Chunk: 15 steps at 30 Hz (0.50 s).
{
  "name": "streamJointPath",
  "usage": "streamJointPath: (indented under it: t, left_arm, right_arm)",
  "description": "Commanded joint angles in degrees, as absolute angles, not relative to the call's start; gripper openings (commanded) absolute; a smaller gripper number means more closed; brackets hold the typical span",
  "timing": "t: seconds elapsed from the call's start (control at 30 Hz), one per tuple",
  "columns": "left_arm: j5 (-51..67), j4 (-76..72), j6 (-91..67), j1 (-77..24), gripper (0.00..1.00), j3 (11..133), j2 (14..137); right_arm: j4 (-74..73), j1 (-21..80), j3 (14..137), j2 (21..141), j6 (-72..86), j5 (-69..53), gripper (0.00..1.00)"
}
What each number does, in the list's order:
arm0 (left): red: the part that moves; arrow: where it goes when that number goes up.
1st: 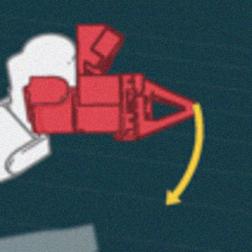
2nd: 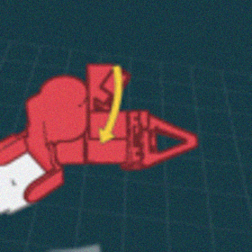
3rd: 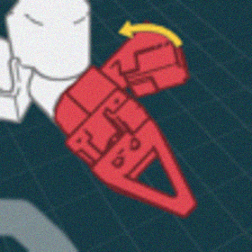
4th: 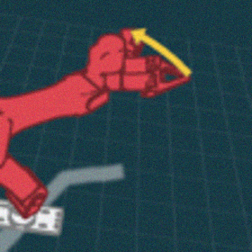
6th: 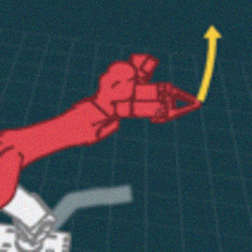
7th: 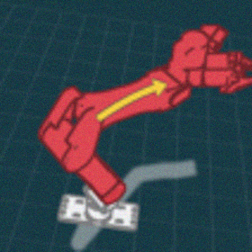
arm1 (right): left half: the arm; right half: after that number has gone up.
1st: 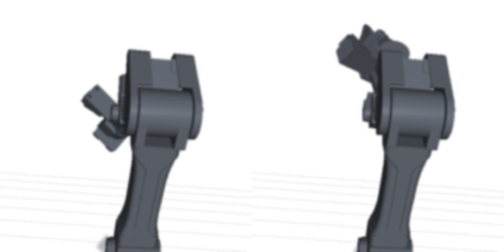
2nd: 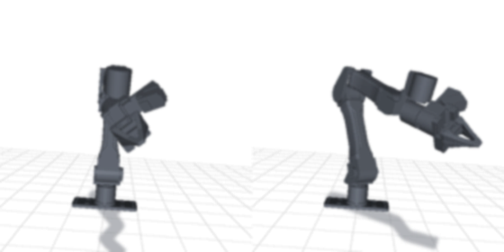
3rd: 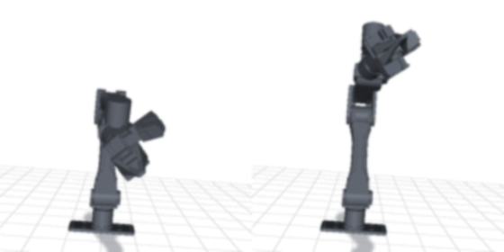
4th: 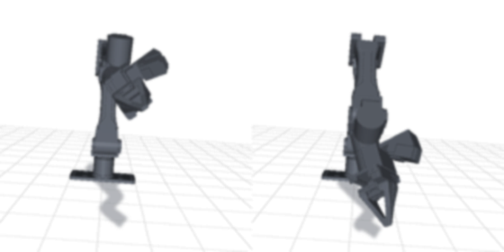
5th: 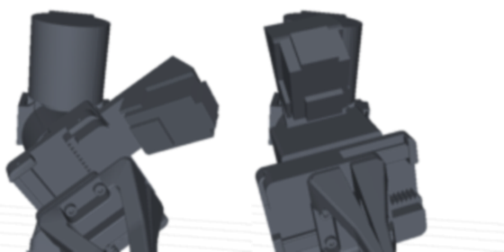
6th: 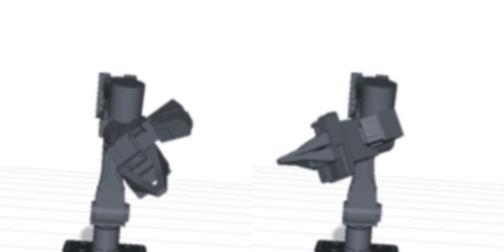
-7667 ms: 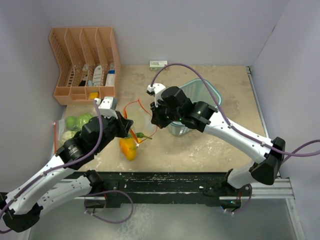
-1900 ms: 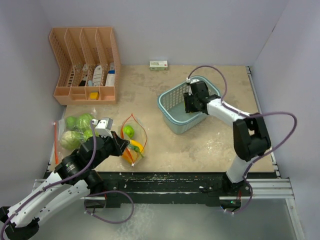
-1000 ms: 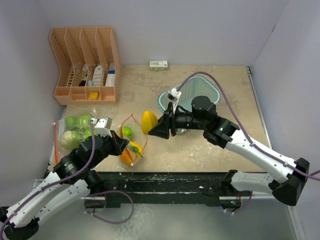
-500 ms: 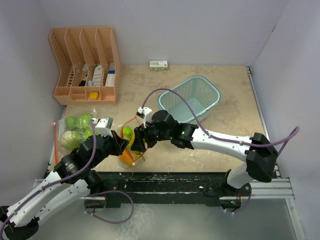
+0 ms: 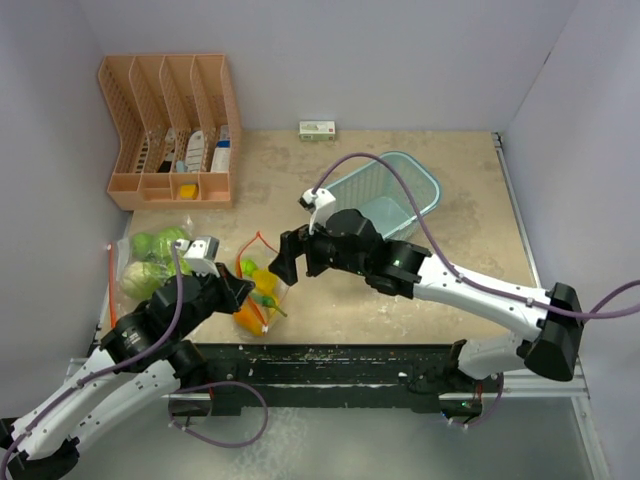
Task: Place the food in the zip-top bag and seal the zipper
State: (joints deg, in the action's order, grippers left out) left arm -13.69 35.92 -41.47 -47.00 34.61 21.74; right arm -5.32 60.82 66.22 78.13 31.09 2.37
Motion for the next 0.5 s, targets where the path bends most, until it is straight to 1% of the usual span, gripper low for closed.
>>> streamJointPath:
  t: [0.0,0.13,0.27,0.47]
  left_arm:
    - [-14.0,34.1,-42.5,-47.1,0.0,37.5,22.0]
    - [-14.0,33.5,-42.0,-47.1,0.0,38.6,22.9]
    - [-14.0,32.9,-41.9,-47.1,0.0,39.0,23.6]
    - [-13.5,32.3,-42.3,-47.1,0.0,38.7,24.0]
  right_arm:
    - [-11.6,61.1,68.9,76.7,31.5,6.2,1.0]
    - [-15.6,61.1,68.2,78.6,32.9,5.1,1.0]
    - [-13.0,61.2,65.5,79.6,34.3,1.5,0.91]
    - [-9.3,61.2,64.0,80.3,34.6,1.8,0.84]
